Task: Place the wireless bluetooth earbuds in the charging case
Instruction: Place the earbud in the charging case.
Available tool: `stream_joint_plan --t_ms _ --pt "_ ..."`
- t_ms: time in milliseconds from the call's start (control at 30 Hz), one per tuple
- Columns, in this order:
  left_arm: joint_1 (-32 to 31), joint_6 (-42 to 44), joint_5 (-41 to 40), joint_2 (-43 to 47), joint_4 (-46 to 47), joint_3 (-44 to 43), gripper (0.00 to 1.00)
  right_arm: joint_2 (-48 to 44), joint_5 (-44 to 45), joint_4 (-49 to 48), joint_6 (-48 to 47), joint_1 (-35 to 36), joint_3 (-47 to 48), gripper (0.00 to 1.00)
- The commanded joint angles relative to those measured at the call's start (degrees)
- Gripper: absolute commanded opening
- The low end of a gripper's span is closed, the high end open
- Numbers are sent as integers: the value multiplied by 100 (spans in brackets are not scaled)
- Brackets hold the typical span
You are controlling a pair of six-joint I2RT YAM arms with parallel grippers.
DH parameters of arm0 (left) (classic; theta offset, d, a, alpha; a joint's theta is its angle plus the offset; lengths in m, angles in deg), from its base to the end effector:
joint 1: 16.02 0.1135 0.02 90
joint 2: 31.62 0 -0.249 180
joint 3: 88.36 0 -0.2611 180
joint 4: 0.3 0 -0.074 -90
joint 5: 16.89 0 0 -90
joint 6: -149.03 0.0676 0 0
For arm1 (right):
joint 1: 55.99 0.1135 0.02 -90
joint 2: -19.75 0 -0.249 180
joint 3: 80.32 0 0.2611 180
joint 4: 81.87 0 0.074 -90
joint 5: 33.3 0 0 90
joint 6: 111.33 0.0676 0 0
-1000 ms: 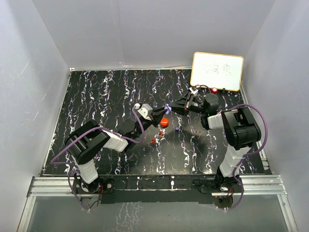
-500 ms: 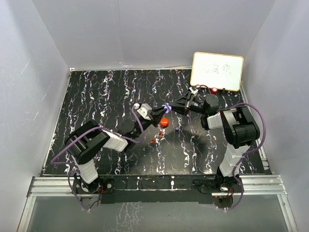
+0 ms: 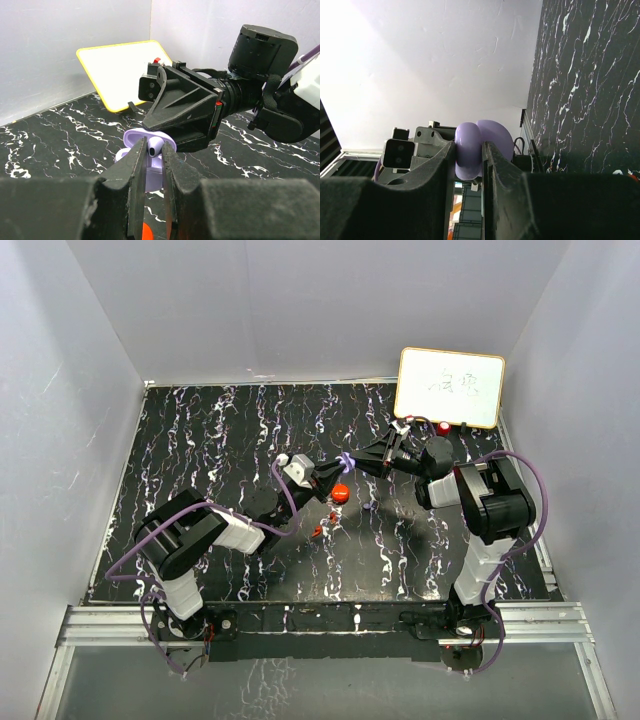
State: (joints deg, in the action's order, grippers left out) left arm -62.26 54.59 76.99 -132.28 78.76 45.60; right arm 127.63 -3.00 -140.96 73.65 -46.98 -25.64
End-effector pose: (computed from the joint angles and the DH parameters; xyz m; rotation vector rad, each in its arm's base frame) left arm 0.2360 -0.2531 0.2038 0.4797 1.0819 -0.8216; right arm 0.3468 0.1141 0.1525 0.3646 1.9627 2.0664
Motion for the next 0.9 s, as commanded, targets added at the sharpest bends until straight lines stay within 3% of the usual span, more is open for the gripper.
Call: stream_joint_plan --t_ms 0,367,867 --pt "31 93 16 254 1005 50 0 6 49 -551 135 28 61 0" --pt "31 111 40 264 1004 77 14 49 70 -568 153 26 98 0" --pt "27 32 95 221 997 42 25 93 89 -613 198 30 124 0"
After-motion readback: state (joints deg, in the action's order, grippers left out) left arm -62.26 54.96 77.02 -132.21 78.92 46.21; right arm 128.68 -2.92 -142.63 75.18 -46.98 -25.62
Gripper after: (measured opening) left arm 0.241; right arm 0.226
